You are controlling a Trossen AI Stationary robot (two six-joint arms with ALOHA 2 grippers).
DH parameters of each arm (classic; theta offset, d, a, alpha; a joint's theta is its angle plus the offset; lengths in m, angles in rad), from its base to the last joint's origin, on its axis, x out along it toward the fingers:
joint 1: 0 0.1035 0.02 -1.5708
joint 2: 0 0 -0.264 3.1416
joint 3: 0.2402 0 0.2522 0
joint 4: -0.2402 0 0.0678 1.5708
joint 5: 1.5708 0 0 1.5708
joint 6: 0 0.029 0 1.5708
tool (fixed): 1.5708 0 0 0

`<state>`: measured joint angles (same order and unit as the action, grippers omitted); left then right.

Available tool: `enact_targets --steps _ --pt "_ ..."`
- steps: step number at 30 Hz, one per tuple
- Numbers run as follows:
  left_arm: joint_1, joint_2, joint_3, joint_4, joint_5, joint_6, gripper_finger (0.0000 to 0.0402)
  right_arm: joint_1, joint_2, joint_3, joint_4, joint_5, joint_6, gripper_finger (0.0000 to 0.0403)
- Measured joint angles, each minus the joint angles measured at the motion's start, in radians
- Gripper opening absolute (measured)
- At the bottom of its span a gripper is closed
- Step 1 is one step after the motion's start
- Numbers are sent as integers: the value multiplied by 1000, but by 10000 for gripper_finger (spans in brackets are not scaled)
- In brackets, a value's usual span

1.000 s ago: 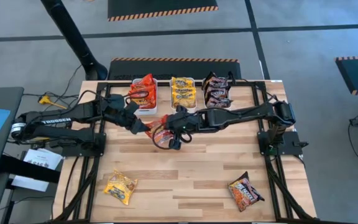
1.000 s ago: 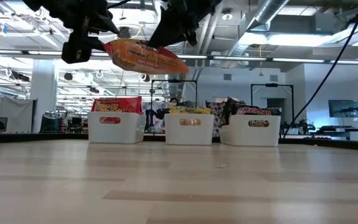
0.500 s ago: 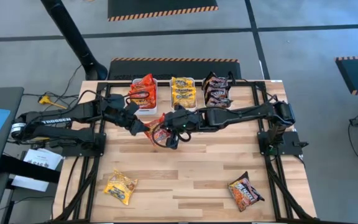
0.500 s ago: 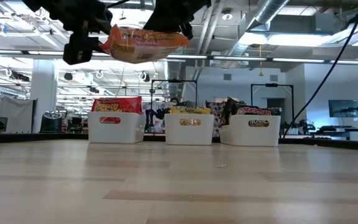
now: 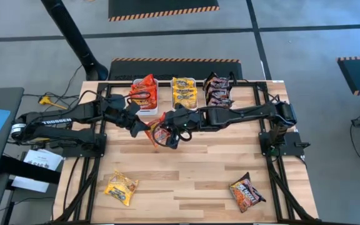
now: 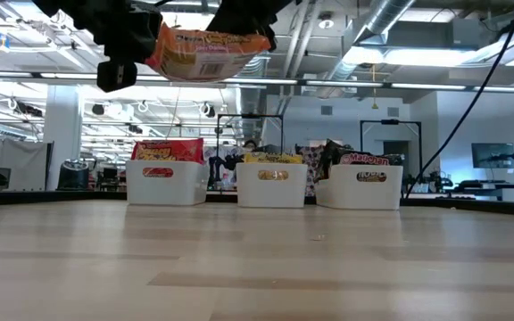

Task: Sort Maruchan noodles
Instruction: Put the orange noodle pack into the left white bin

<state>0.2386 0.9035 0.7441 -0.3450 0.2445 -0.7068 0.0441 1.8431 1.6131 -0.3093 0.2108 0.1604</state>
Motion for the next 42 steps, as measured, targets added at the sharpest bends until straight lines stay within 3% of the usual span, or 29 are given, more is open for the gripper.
enact_targets --steps 4,12,20,27,36,42 --pt "0 0 0 1 -21 39 2 -4 0 0 -5 1 26 30" --pt "-1 0 1 11 -42 86 1 -31 -12 2 -28 0 53 117" --pt "-1 0 1 3 -116 141 0 -91 -86 1 -64 0 21 181" --pt "-1 -8 1 -7 -271 304 0 -158 -143 1 -108 0 -13 190" --pt "28 -63 2 -88 -598 543 0 -251 -156 0 -183 0 -15 187" --pt "109 -102 2 -152 -701 750 0 -294 -155 0 -237 -3 -112 187"
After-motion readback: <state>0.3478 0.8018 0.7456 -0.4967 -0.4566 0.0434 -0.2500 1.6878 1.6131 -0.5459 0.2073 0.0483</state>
